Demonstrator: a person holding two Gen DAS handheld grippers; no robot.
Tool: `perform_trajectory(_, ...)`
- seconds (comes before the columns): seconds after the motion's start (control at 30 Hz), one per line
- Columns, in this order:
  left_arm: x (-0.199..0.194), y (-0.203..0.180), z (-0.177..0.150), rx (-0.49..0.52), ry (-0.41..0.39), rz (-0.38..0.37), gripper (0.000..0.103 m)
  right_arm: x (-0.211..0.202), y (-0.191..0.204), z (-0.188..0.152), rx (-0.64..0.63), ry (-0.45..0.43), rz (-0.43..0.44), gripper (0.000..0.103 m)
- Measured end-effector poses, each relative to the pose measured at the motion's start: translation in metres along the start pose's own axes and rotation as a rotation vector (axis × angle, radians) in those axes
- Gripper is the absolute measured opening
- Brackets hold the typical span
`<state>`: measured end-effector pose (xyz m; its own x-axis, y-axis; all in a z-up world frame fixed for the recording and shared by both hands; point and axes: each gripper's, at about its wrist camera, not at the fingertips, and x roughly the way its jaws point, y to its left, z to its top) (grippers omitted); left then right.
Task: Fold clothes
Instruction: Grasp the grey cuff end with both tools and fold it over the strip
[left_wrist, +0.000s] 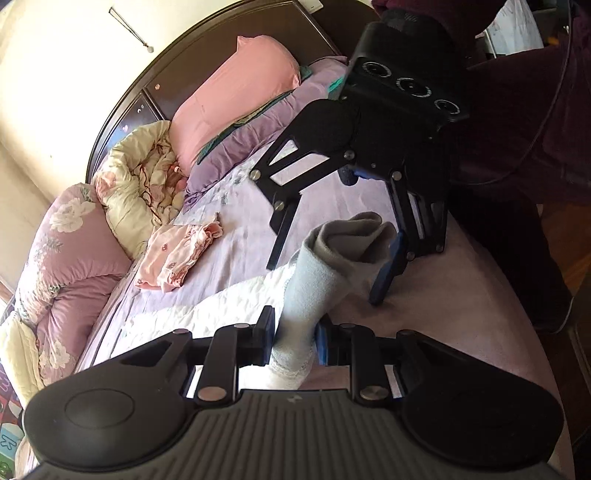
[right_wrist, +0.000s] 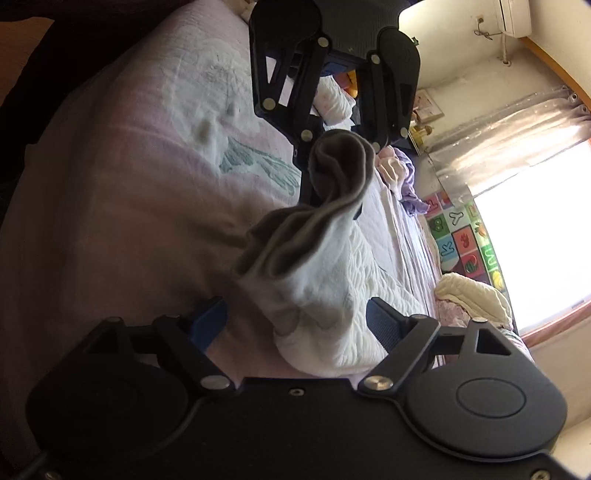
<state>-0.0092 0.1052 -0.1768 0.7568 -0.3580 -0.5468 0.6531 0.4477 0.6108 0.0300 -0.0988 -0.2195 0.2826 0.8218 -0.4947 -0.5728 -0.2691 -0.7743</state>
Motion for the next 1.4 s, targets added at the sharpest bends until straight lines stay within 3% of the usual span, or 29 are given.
perform_trajectory(0.03, 0.002, -0.007, -0.002, 0.039, 0.014, 0.004, 0.029, 0.003, -0.004, 0.0, 0.018, -0.002, 0.016, 0.059)
perform_trajectory(0.1, 0.005, -0.021, -0.01, 0.089, 0.046, 0.044, 0.065, 0.011, -0.014, 0.0, 0.068, 0.007, 0.056, 0.032)
perform_trajectory(0.2, 0.001, -0.028, -0.024, 0.049, 0.051, 0.115, 0.066, 0.011, -0.021, -0.006, 0.159, -0.026, 0.078, 0.032)
perform_trajectory(0.3, 0.003, -0.045, -0.028, 0.151, 0.084, 0.18, 0.066, 0.009, -0.02, -0.018, 0.244, -0.049, 0.081, 0.034)
perform_trajectory(0.37, 0.004, -0.055, -0.026, 0.206, 0.078, 0.214, 0.065, 0.009, -0.015, -0.026, 0.261, -0.056, 0.069, 0.045)
perform_trajectory(0.4, 0.005, -0.06, -0.025, 0.226, 0.069, 0.225, 0.063, 0.01, -0.013, -0.029, 0.269, -0.06, 0.063, 0.045)
perform_trajectory(0.47, 0.011, -0.064, -0.023, 0.253, 0.071, 0.25, 0.051, 0.009, -0.007, -0.036, 0.261, -0.068, 0.05, 0.045)
perform_trajectory(0.5, 0.014, -0.064, -0.022, 0.256, 0.08, 0.26, 0.041, 0.009, -0.003, -0.036, 0.213, -0.074, 0.038, 0.045)
perform_trajectory(0.57, 0.019, -0.063, -0.022, 0.238, 0.092, 0.266, 0.032, 0.011, 0.002, -0.037, 0.117, -0.087, 0.012, 0.045)
perform_trajectory(0.67, 0.025, -0.055, -0.02, 0.189, 0.106, 0.238, 0.026, 0.016, 0.002, -0.04, 0.033, -0.116, -0.004, 0.045)
perform_trajectory(0.8, 0.013, -0.041, -0.007, 0.162, 0.125, 0.163, 0.02, 0.022, -0.013, -0.031, 0.1, -0.056, 0.055, 0.025)
perform_trajectory(1.03, -0.042, -0.059, 0.013, 0.227, 0.139, 0.054, 0.019, -0.006, -0.018, 0.011, 0.327, -0.072, 0.165, 0.023)
perform_trajectory(1.17, -0.069, -0.086, 0.027, 0.149, 0.116, -0.05, 0.019, -0.03, -0.006, 0.02, 0.493, -0.111, 0.249, 0.023)
perform_trajectory(1.27, -0.075, -0.094, 0.03, 0.11, 0.111, -0.126, 0.019, -0.043, 0.009, 0.021, 0.529, -0.107, 0.303, 0.023)
perform_trajectory(1.33, -0.077, -0.081, 0.033, 0.052, 0.094, -0.19, 0.019, -0.045, 0.006, 0.021, 0.547, -0.101, 0.33, 0.023)
perform_trajectory(1.4, -0.079, -0.054, 0.033, -0.06, 0.076, -0.27, 0.019, -0.042, -0.015, 0.014, 0.668, -0.089, 0.42, 0.024)
